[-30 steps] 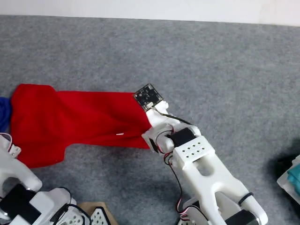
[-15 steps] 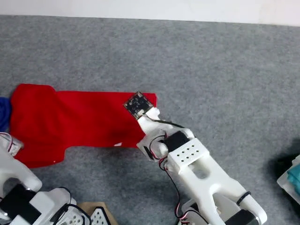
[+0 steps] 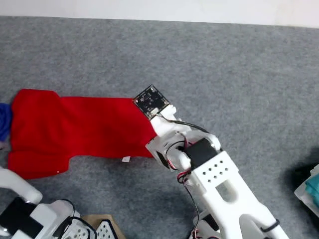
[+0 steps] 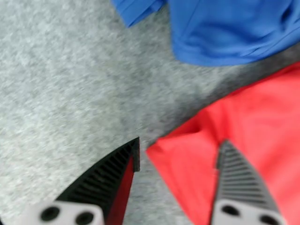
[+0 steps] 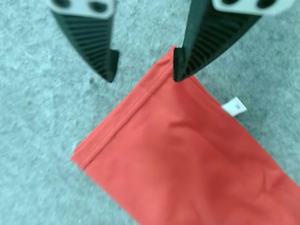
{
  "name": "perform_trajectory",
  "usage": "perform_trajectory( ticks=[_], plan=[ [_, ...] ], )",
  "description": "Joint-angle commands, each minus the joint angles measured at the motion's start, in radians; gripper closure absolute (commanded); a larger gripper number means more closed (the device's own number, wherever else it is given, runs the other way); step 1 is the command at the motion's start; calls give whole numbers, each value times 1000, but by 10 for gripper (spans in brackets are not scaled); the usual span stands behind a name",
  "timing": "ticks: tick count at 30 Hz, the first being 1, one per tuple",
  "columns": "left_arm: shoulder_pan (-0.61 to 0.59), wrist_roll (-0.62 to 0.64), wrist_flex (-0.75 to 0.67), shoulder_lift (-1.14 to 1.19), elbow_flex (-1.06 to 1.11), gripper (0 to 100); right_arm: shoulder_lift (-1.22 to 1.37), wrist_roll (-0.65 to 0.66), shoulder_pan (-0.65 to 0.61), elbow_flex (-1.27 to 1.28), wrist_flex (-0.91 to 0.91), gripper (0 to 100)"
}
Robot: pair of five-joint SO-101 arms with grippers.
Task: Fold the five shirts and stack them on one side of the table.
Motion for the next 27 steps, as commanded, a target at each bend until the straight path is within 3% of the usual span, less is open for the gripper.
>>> perform_trajectory(
  ticks=[1, 3, 8, 12, 19, 22, 27],
  plan=[
    [147, 37, 8, -35, -54, 912, -12, -9, -5, -68, 4, 967],
    [217, 52, 8, -33, -54, 1000, 21, -9, -5, -73, 4, 990],
    [361, 124, -3, -24, -50, 995, 110, -9, -5, -65, -101, 992],
    [418, 178, -92, 76, -50, 993, 194, -9, -5, -65, -189, 992],
    [331, 133, -106, 246, -41, 994, 312, -9, -5, -62, -246, 992],
    [288, 37, -51, 188, -12, 994, 343, -9, -5, -62, -260, 992],
    [194, 25, -100, 27, 108, 994, 363, -9, 4, -62, -277, 992]
  ],
)
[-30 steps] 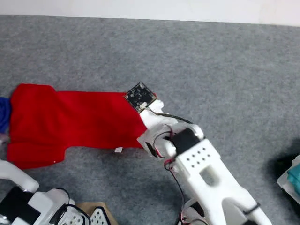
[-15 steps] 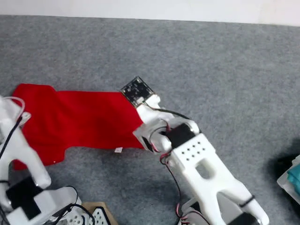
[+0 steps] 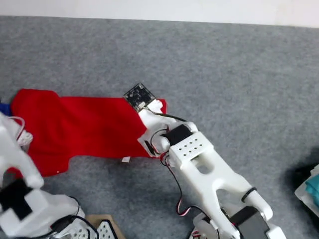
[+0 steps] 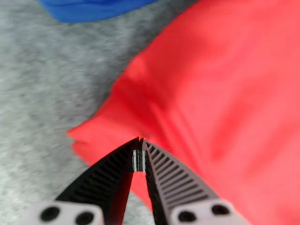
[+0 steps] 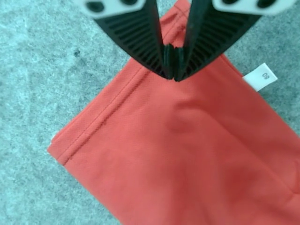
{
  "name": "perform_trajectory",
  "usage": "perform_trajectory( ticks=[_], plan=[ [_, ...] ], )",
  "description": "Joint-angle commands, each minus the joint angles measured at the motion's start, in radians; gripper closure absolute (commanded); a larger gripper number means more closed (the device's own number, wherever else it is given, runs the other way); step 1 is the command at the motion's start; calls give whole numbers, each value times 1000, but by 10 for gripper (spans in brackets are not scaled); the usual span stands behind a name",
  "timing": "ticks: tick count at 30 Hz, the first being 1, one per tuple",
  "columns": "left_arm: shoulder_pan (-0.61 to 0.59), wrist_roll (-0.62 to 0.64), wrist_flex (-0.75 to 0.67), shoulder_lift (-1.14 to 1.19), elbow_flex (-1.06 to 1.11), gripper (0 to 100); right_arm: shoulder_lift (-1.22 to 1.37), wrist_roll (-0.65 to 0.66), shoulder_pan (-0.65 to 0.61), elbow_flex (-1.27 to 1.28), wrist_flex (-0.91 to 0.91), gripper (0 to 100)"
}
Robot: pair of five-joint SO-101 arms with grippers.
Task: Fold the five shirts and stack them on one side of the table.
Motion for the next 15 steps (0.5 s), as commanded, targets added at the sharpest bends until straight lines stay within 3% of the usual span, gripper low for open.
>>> perform_trajectory(
  ticks=[1, 5, 10, 15],
  plan=[
    [-79, -28, -41, -163, 88, 994, -4, -9, 5, -45, -18, 992],
    [-77, -101, -57, -211, 216, 989, -4, -9, 12, -45, -19, 992],
    [-77, -98, -265, -185, 331, 989, -4, -9, 12, -41, -16, 992],
    [-76, -97, -338, -124, 337, 989, -12, -9, 12, -16, -19, 992]
  ],
)
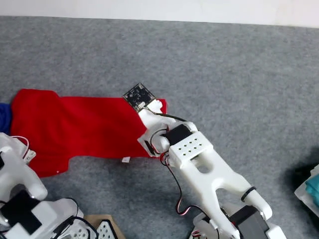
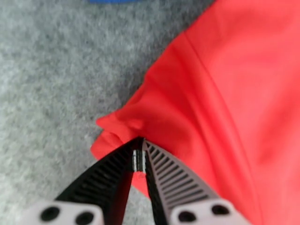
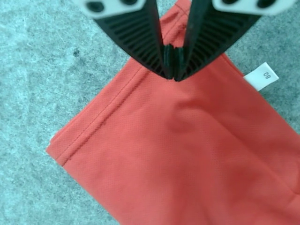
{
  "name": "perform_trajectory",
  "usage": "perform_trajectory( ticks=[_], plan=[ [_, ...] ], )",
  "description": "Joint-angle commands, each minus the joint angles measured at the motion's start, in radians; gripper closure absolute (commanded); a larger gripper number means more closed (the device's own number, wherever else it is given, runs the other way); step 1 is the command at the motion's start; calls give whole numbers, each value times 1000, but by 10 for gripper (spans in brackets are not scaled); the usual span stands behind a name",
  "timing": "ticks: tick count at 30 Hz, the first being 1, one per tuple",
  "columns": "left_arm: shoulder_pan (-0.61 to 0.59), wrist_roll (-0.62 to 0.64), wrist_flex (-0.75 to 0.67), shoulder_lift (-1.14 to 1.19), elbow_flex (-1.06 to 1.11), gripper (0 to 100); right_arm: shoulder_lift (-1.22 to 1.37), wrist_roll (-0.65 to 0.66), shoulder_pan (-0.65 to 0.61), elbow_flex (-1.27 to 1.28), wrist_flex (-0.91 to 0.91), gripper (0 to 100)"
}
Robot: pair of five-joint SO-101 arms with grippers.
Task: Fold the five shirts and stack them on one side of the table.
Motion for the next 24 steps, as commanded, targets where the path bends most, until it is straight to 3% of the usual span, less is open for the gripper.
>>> perform_trajectory(
  ticks=[1, 6, 14, 24],
  plan=[
    [-4, -5, -48, 15, 1, 989, -13, -9, 12, -16, -19, 992],
    [-21, -5, -44, 5, 2, 936, -13, -9, 10, -16, -19, 992],
    [-31, 23, 170, 16, 8, 544, -13, -9, 7, -15, -19, 992],
    [-88, 23, 169, 7, 82, 519, -13, -9, 10, -15, -19, 992]
  ],
)
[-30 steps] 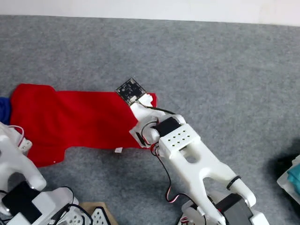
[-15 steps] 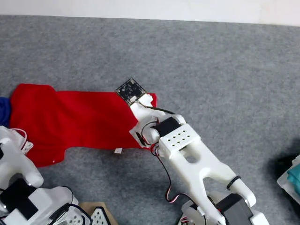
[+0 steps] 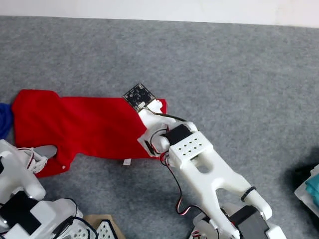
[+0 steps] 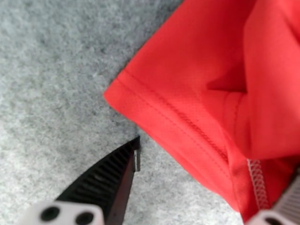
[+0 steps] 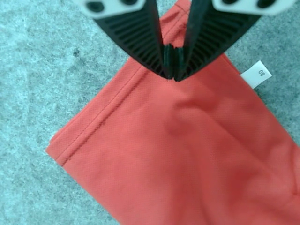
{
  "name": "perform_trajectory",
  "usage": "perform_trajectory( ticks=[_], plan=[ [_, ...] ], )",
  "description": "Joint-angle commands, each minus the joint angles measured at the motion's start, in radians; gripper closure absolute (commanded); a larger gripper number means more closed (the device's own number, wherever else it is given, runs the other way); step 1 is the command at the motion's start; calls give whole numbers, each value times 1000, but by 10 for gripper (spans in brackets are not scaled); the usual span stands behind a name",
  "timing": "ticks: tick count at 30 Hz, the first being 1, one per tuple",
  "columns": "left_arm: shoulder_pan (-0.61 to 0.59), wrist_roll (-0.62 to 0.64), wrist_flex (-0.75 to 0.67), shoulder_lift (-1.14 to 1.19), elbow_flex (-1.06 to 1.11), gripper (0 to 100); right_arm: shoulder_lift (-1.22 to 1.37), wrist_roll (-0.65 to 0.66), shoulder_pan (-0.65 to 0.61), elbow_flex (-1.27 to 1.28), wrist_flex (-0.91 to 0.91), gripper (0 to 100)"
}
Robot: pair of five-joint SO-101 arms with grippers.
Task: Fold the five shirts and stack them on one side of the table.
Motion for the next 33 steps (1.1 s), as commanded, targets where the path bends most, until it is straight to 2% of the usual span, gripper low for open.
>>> perform_trajectory(
  ticks=[1, 8, 12, 15, 20, 23, 27, 33],
  plan=[
    [-59, 8, 15, -13, 5, 519, -13, -9, 10, -15, -18, 992],
    [-194, 8, 18, -13, -94, 519, -13, -9, 10, -15, -18, 992],
    [-219, 6, 21, -4, -134, 519, -13, -60, 10, -18, -18, 992],
    [-179, 9, 34, -4, -159, 573, -13, -87, 8, -21, -18, 992],
    [-74, 8, 110, -4, -216, 802, -13, -91, 10, -18, -18, 992],
    [-36, 6, 109, -4, -248, 889, -13, -91, 10, -15, -18, 992],
    [-15, 6, 104, -1, -254, 898, -13, -91, 10, -15, -18, 992],
    [-15, 8, -37, -1, -185, 899, -13, -91, 10, -16, -18, 992]
  ],
)
